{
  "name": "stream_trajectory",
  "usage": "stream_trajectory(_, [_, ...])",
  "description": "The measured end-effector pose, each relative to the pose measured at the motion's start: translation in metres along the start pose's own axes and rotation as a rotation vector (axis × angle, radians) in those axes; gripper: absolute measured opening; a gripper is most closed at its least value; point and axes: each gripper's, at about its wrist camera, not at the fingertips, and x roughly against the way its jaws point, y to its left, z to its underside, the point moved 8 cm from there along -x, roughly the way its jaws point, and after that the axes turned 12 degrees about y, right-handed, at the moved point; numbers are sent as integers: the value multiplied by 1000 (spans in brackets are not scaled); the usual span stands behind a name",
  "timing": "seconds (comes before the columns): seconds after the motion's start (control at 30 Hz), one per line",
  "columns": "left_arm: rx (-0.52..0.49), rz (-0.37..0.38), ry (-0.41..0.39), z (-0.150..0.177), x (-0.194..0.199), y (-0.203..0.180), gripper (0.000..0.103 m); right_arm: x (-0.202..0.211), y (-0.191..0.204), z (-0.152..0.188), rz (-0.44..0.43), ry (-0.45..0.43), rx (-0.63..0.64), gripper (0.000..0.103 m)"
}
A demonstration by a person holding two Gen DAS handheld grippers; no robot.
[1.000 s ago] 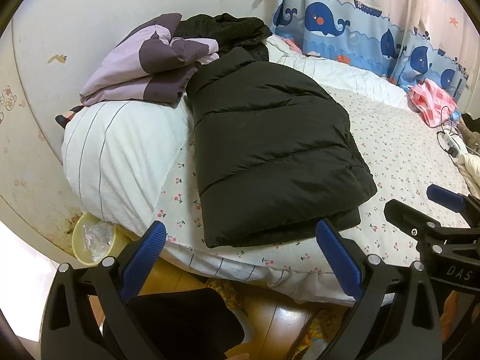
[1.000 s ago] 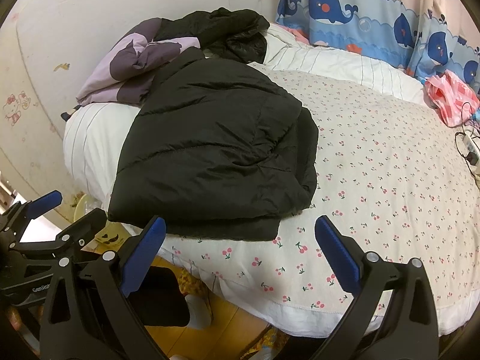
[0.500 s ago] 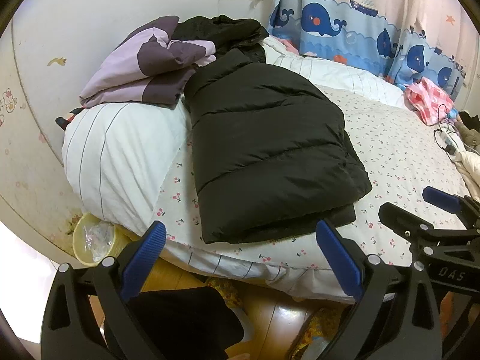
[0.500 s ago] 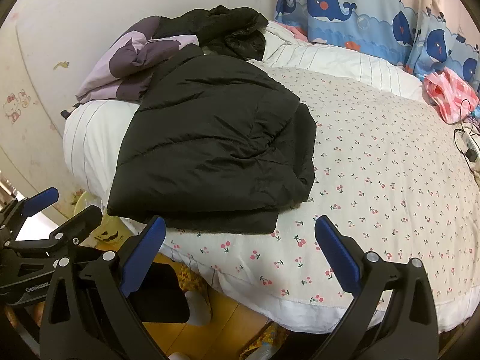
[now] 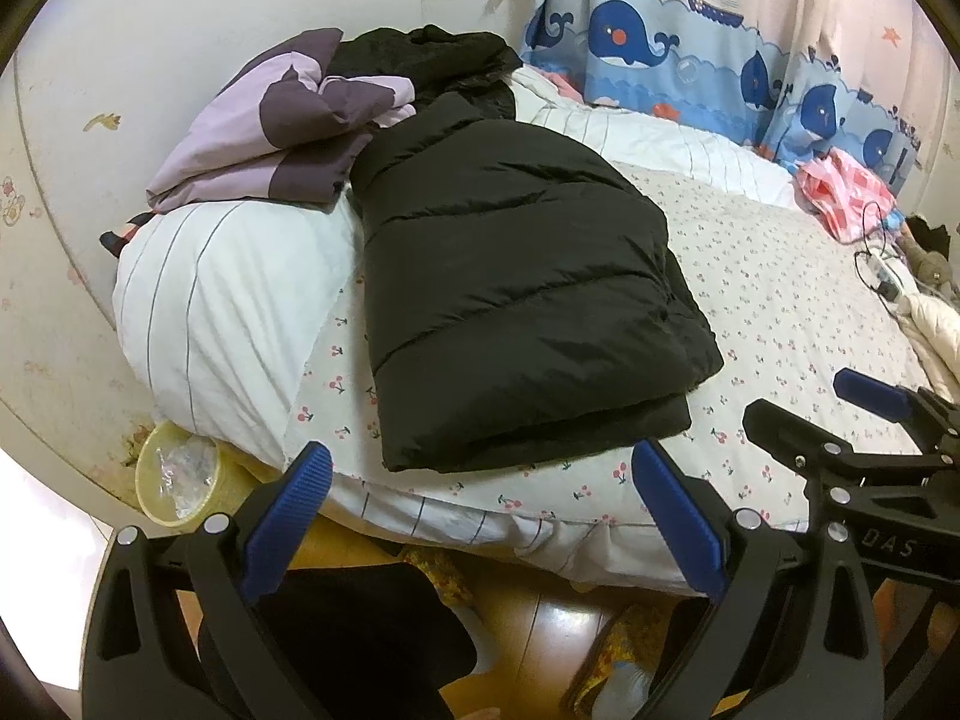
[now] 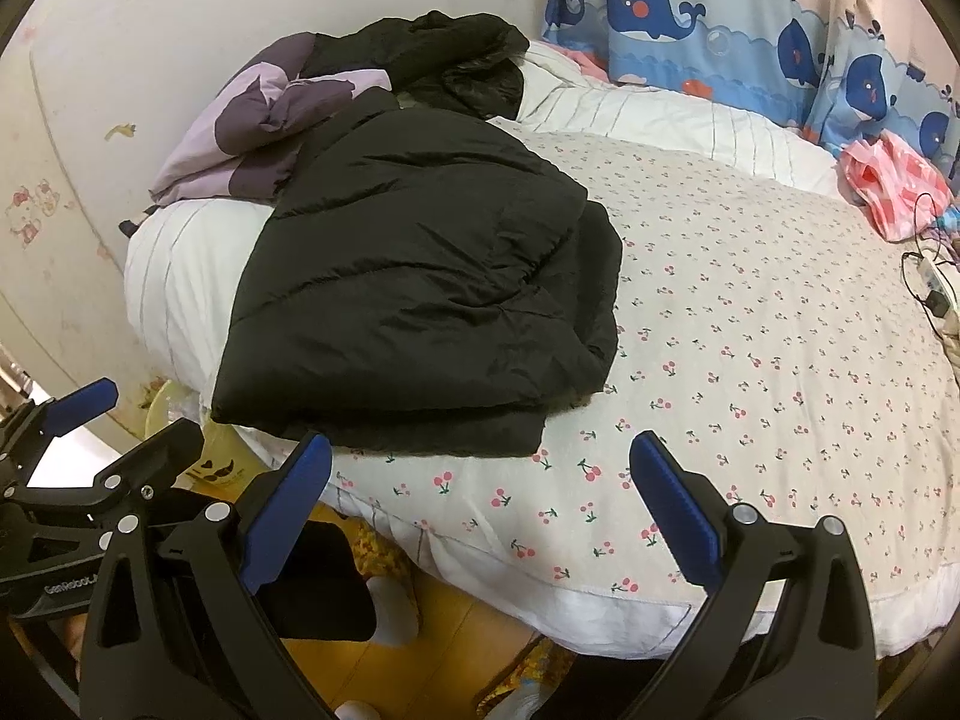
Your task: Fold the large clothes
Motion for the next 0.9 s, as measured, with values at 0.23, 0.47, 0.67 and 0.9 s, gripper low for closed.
stream_trajectory(0.23, [4,-11,-5,2,2,0,96,2,-2,2,0,1,0,96])
stream_trajectory(0.47, [1,-21,-4,3,2,-1,96,4,-3,2,4,1,-2,96])
stream_trajectory(0.67, [-3,-26,-1,5,2,-2,96,4,-4,2,4,0,-2,96])
stream_trajectory(0.9, [-5,-32,-4,5,2,-2,96,4,-4,3,6,-2,-4,96])
